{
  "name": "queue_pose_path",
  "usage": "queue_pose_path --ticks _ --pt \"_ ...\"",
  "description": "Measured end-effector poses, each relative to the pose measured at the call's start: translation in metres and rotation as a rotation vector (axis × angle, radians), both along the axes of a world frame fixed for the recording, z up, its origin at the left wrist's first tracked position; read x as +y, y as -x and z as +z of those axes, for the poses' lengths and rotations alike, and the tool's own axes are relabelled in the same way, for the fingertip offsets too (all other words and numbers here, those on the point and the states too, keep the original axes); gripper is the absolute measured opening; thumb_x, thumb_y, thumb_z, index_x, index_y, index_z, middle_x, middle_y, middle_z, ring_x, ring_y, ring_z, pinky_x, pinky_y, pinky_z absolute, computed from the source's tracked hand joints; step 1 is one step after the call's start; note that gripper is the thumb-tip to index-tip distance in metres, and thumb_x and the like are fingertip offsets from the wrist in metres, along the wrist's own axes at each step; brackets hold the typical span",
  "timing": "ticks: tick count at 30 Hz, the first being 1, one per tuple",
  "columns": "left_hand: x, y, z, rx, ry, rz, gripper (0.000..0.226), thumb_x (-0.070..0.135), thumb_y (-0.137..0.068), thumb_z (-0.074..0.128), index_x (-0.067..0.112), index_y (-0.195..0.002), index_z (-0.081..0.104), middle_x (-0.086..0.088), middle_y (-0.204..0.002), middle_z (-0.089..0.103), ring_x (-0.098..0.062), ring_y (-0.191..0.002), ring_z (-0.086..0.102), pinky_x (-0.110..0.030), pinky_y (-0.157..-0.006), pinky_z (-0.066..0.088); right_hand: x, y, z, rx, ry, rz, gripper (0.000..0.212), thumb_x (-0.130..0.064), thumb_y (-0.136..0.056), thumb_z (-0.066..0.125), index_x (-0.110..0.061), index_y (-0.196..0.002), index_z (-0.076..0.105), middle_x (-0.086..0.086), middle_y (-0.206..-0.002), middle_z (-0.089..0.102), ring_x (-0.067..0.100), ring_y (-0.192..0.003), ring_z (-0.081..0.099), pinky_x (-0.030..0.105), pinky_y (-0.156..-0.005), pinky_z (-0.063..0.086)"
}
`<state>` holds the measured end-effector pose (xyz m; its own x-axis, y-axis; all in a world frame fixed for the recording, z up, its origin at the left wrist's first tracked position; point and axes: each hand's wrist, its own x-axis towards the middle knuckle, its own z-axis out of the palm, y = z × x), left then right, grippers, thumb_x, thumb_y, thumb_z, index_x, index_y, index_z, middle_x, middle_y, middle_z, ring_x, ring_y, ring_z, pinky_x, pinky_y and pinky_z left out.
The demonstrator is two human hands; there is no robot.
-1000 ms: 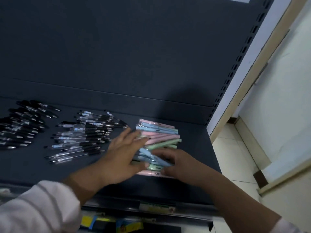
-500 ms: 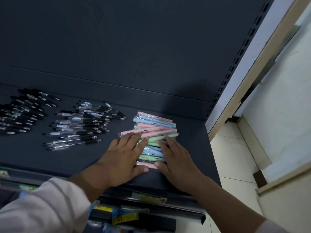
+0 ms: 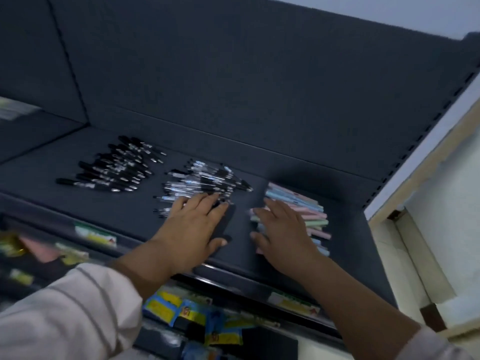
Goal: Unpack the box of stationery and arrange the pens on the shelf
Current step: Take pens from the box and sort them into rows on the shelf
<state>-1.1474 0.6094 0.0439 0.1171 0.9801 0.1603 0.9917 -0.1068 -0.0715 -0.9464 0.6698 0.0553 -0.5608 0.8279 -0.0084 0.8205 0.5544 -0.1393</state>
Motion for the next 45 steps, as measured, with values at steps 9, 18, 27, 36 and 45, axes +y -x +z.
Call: queue_pose_path --ticks 9,18,27,36,45 --pt "-0.139 0.187 0.004 -0.023 -0.063 0.320 0.050 0.050 -0.068 0.050 0.018 -0.103 0.067 -0.004 -0.094 0.068 -0.029 -0.082 0.066 -0.040 -0.071 0.052 -0.072 0.197 0.008 -0.010 -0.023 0.315 0.047 -0.037 -0.093 0.051 -0.019 -0.137 0.048 0.005 -0.146 0.042 0.027 -0.132 0.039 0.038 -0.109 0.032" --pt "-0.320 0.356 0.008 -0.065 0.080 0.809 0.044 0.052 -0.081 0.045 0.023 -0.108 0.062 -0.003 -0.098 0.065 -0.030 -0.091 0.063 -0.036 -0.075 0.046 -0.181 0.424 0.001 0.066 0.041 0.646 0.043 -0.029 -0.088 0.055 -0.022 -0.131 0.051 0.002 -0.136 0.048 0.024 -0.124 0.045 0.032 -0.106 0.034" --pt "-0.409 0.450 -0.014 -0.169 -0.003 1.096 0.039 0.044 -0.089 0.047 0.024 -0.122 0.053 0.000 -0.117 0.061 -0.025 -0.107 0.057 -0.034 -0.087 0.046 -0.245 0.578 -0.006 0.079 0.158 0.846 0.045 -0.034 -0.096 0.049 -0.025 -0.139 0.042 -0.004 -0.140 0.045 0.020 -0.117 0.052 0.030 -0.095 0.044" --pt "-0.405 0.584 -0.033 -0.226 -0.037 1.292 0.047 0.047 -0.093 0.044 0.025 -0.134 0.045 0.001 -0.125 0.057 -0.019 -0.111 0.054 -0.035 -0.091 0.045 -0.237 0.760 -0.038 0.028 0.228 0.997 0.046 -0.035 -0.097 0.046 -0.023 -0.141 0.039 0.001 -0.141 0.042 0.022 -0.122 0.046 0.035 -0.097 0.043" --pt "-0.386 0.743 -0.051 -0.334 0.072 1.460 0.049 0.045 -0.094 0.044 0.023 -0.138 0.041 -0.002 -0.131 0.053 -0.022 -0.119 0.049 -0.034 -0.092 0.043 -0.217 0.948 -0.072 -0.097 0.327 1.039 0.046 -0.035 -0.096 0.048 -0.022 -0.140 0.040 0.005 -0.133 0.050 0.024 -0.116 0.051 0.035 -0.093 0.046"
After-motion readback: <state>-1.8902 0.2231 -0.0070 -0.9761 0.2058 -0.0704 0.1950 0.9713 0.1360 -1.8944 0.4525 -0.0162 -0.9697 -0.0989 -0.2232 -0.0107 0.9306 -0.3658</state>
